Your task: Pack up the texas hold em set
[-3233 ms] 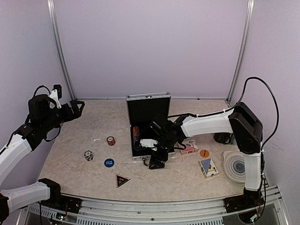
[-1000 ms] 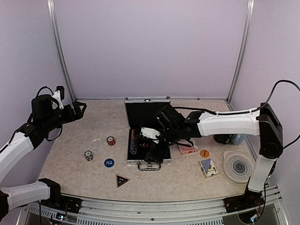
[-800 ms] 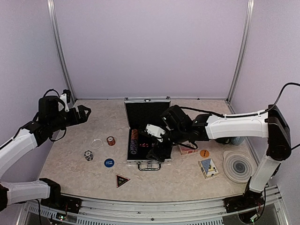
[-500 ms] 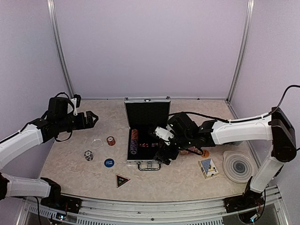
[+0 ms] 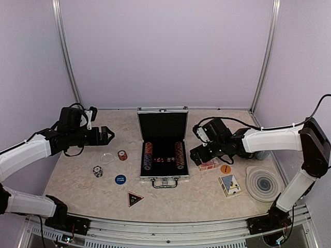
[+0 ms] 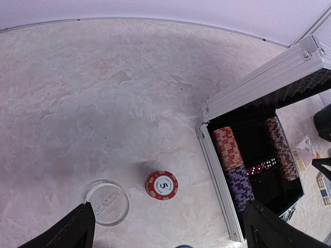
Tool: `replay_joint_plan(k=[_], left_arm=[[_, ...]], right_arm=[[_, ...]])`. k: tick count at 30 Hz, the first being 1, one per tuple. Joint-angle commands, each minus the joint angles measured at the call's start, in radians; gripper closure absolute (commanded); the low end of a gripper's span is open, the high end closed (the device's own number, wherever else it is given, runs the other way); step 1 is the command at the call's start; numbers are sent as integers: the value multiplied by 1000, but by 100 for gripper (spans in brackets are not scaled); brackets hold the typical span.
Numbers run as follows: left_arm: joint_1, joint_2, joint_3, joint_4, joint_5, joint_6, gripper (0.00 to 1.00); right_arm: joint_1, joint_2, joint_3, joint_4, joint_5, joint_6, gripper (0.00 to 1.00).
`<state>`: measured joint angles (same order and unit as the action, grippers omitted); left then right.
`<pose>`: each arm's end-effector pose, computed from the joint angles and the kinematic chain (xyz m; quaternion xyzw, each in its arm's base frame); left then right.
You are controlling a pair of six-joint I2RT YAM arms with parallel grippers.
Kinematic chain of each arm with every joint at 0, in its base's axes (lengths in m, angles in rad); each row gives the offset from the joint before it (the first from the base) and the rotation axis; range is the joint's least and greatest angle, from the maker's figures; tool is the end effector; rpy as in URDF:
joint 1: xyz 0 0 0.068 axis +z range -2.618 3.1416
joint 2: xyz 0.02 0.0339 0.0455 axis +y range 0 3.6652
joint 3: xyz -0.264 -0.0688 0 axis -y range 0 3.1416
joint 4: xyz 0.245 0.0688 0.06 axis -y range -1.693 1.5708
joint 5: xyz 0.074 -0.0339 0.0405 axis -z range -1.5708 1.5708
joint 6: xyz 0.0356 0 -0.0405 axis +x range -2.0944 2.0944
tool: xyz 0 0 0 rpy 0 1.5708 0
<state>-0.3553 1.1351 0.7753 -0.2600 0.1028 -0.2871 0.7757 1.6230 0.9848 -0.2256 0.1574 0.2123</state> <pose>0.2313 -0.0897 0.2592 0.0538 0.8866 -0.1877 0.4194 0.2446 0.2321 0.1964 -0.2338 0.9060 0.0987 0.3388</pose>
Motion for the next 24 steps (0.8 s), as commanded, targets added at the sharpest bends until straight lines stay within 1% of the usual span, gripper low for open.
replay_joint_plan(k=[1,11,20,24], left_arm=[[-4,-6,24,6,23,6,1],[-4,-5,24,13,53,1,1],[-3,-27,20,13,57,0,1],[-3,-32,20,14,60,0,1]], right_arm=[[-46,2,-31,-9,62,81,1],[-108,86,-39,-24,56,123,1],[-113,164,-1,-32,46,154,1],[-113,174,4,-43,38,186,1]])
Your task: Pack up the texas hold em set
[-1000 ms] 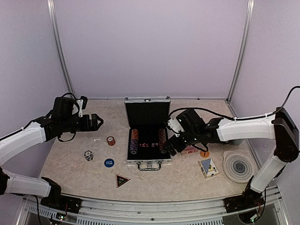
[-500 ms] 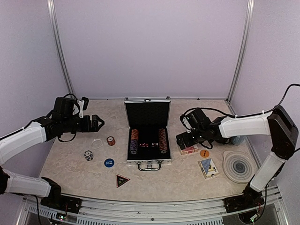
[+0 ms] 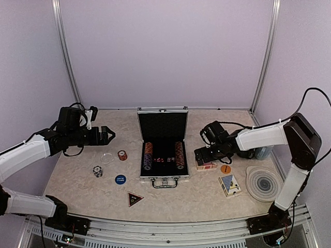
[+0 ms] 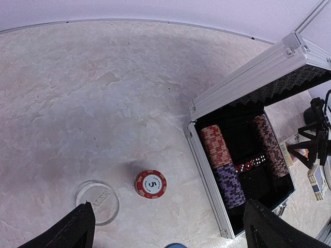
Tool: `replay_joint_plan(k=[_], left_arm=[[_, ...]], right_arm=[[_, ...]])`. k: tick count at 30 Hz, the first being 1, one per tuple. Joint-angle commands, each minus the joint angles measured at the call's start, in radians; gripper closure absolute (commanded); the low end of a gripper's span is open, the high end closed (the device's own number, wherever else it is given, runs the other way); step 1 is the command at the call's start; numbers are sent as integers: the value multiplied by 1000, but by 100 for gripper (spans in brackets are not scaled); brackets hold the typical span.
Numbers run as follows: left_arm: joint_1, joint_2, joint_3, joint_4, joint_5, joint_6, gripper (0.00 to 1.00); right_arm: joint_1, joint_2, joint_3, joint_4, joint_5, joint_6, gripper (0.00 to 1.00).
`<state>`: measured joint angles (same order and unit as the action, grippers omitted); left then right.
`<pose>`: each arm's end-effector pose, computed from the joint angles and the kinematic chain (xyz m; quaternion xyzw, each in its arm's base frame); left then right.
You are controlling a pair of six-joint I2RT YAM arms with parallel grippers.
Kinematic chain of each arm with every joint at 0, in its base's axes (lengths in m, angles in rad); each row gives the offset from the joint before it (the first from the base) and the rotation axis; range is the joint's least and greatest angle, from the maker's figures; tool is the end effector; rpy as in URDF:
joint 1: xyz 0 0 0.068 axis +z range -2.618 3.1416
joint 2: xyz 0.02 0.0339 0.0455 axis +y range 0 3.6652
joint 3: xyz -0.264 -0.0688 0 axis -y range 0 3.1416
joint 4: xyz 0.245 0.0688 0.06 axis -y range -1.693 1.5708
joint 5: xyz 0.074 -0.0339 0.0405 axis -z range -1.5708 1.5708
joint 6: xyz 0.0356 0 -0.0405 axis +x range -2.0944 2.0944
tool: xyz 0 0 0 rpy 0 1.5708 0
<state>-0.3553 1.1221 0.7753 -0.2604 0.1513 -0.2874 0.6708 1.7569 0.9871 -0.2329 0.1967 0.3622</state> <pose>0.2287 -0.0906 0.2622 0.0650 0.8819 -0.2095 0.4172 0.2747 0.2091 0.1537 -0.1196 0.9482 0.0558 0.2891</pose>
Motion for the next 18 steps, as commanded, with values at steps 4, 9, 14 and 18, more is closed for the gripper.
replay_joint_plan(k=[4,9,14,18], left_arm=[[-4,-25,20,18,12,1,1],[-2,-30,18,18,11,-2,1],[0,-33,17,21,13,-3,1],[0,-35,17,21,11,-3,1]], right_arm=[[-8,-2,-14,-20,-12,74,1],[-8,-57,-17,-6,-11,139,1],[-8,-62,-24,7,4,196,1],[-7,-38,-24,-1,8,217,1]])
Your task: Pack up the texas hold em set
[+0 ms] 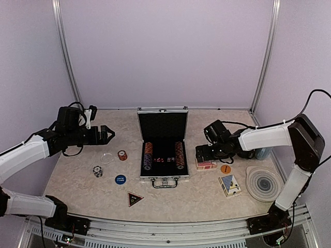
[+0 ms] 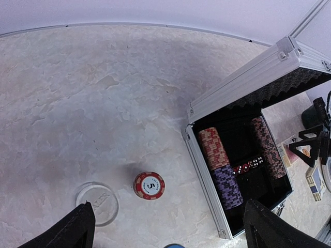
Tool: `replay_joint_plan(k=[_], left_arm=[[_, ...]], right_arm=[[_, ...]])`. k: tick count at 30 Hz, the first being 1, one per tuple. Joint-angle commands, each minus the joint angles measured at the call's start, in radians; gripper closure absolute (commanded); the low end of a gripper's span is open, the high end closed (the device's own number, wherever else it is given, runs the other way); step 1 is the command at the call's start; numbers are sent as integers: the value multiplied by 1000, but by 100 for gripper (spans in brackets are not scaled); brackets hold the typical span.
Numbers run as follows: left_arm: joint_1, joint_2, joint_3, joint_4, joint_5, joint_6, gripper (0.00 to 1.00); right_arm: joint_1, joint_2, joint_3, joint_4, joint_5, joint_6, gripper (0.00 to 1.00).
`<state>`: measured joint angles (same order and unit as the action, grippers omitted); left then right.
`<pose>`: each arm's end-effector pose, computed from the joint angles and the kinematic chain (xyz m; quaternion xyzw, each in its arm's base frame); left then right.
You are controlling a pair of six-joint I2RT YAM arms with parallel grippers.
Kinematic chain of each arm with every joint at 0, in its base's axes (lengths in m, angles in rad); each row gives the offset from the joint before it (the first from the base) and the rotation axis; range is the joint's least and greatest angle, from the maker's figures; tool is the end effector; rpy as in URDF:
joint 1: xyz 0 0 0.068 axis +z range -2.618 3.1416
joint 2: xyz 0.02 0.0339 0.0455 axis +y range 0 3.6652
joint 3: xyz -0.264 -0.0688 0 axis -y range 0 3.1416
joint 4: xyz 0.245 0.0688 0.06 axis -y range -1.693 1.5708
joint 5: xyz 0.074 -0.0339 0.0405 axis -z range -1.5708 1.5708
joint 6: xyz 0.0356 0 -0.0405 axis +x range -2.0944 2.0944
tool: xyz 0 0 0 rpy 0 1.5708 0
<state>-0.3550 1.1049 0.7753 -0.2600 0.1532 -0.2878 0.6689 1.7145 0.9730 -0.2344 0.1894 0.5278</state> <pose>0.2263 -0.0897 0.2661 0.0656 0.8778 -0.2124 0.4244 0.2709 0.2056 0.1633 -0.0394 0.9514 0.0896 0.2920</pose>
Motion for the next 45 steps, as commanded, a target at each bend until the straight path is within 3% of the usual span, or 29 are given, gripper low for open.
replay_joint_plan(k=[1,34,45], left_arm=[[0,-19,17,20,10,-4,1],[-3,-27,12,28,23,-8,1],[-2,-29,12,25,17,-8,1]], right_arm=[[-5,11,-14,0,15,59,1],[65,122,30,-5,28,128,1],[66,-2,10,32,16,146,1]])
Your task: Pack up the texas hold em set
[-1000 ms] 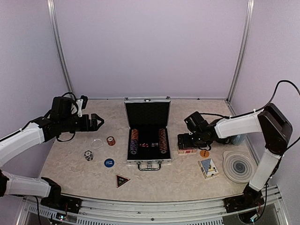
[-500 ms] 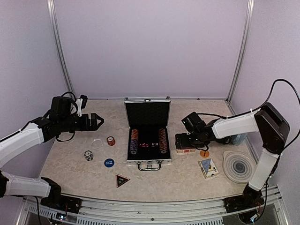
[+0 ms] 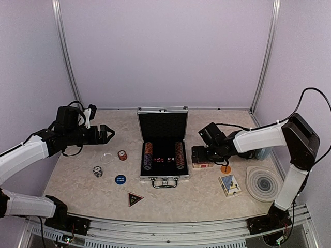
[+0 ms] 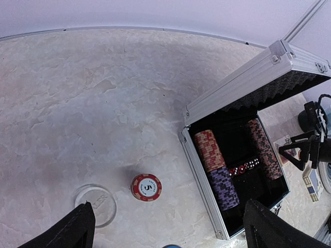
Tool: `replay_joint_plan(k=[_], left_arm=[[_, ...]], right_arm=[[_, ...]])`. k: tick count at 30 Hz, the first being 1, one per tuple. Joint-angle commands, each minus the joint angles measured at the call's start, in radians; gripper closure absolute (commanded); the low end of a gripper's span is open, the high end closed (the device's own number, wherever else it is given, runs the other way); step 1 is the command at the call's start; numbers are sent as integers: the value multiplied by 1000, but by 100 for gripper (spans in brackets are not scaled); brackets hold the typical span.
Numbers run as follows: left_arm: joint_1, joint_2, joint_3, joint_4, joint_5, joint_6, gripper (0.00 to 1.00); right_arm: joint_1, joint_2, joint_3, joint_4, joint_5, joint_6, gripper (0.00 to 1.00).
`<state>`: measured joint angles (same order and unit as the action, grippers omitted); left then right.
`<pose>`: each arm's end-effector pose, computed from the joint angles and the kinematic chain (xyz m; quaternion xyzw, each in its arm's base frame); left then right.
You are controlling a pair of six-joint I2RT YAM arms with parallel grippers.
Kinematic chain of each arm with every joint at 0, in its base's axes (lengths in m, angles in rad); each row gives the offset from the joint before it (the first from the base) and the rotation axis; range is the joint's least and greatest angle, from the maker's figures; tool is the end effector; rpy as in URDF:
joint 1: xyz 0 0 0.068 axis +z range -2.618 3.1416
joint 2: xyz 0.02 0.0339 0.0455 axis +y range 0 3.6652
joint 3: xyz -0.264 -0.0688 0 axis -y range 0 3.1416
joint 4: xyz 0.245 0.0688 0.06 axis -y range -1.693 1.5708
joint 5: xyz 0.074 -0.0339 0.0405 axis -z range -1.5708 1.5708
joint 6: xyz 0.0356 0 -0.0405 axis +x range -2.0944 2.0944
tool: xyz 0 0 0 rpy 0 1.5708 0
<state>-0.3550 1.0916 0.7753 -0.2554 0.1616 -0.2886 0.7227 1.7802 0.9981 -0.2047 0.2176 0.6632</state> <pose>0.2245 -0.0893 0.2695 0.0677 0.8732 -0.2182 0.4305 0.2683 0.2264 0.1509 0.0029 0.9525 0.1028 0.2866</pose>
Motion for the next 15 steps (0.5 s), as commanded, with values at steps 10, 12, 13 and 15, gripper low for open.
replay_joint_plan(k=[10,12,13,15], left_arm=[[0,-5,14,24,12,-7,1],[2,-1,15,23,16,-8,1],[2,-1,14,24,17,-8,1],[2,-1,12,24,14,-7,1]], right_arm=[[16,-14,13,-45,12,-5,1],[18,2,18,-51,22,-6,1],[20,9,22,-56,28,-7,1],[30,21,35,-62,43,-13,1]])
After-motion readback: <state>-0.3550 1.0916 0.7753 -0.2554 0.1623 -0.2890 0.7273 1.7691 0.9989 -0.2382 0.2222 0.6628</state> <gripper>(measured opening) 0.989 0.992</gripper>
